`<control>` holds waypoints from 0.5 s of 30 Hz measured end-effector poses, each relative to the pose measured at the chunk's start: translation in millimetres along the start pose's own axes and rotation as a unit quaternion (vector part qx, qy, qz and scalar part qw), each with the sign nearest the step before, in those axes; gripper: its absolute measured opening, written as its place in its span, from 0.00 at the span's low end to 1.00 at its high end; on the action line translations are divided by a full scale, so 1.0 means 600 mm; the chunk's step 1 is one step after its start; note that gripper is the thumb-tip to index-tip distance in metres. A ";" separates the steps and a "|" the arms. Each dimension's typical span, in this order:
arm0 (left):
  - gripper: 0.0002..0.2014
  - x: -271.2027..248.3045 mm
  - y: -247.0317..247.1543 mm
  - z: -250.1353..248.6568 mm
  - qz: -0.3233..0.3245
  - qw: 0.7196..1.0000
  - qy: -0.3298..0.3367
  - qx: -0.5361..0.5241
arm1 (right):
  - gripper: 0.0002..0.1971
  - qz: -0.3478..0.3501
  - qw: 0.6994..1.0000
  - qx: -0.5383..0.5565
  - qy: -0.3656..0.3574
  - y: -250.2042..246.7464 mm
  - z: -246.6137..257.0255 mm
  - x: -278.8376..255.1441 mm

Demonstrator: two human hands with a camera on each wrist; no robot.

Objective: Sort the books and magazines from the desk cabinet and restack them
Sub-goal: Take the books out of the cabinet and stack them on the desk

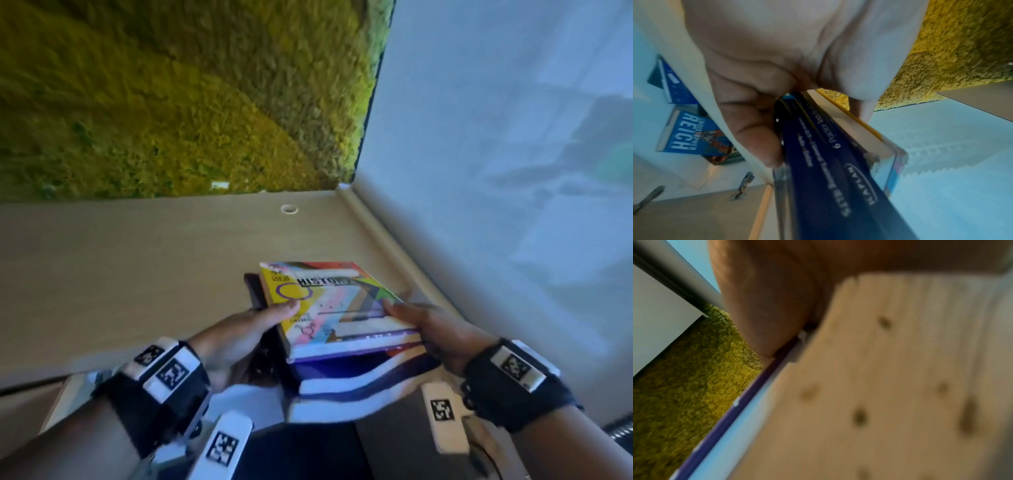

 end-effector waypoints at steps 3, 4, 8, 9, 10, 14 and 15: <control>0.17 0.080 0.015 -0.057 -0.018 1.000 0.009 -0.005 | 0.16 -0.026 0.999 0.000 -0.028 -0.045 0.037 0.057; 0.17 0.100 0.014 -0.069 -0.027 1.000 0.013 0.000 | 0.17 -0.035 0.999 -0.003 -0.030 -0.053 0.039 0.079; 0.17 0.241 0.017 -0.113 -0.047 0.998 0.026 0.040 | 0.21 -0.072 0.996 -0.009 -0.043 -0.124 0.063 0.197; 0.15 0.275 0.020 -0.124 -0.052 0.997 0.033 0.053 | 0.19 -0.072 0.996 -0.009 -0.046 -0.139 0.070 0.229; 0.13 0.311 0.021 -0.130 -0.058 0.996 0.035 0.059 | 0.16 -0.074 0.996 -0.016 -0.049 -0.153 0.076 0.261; 0.05 0.428 0.018 -0.131 -0.080 0.994 0.023 0.075 | 0.19 -0.126 0.987 -0.093 -0.044 -0.218 0.085 0.384; 0.05 0.455 0.015 -0.123 -0.082 0.994 0.024 0.075 | 0.20 -0.136 0.981 -0.134 -0.043 -0.229 0.088 0.411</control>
Point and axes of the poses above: each hand's wrist, its own x-axis towards the middle knuckle, its own y-axis out of the palm, z = x × y, the point moved 9 cm from there along x, towards the middle knuckle, and after that the axes turned 3 degrees about -x, right-handed, at the moved point
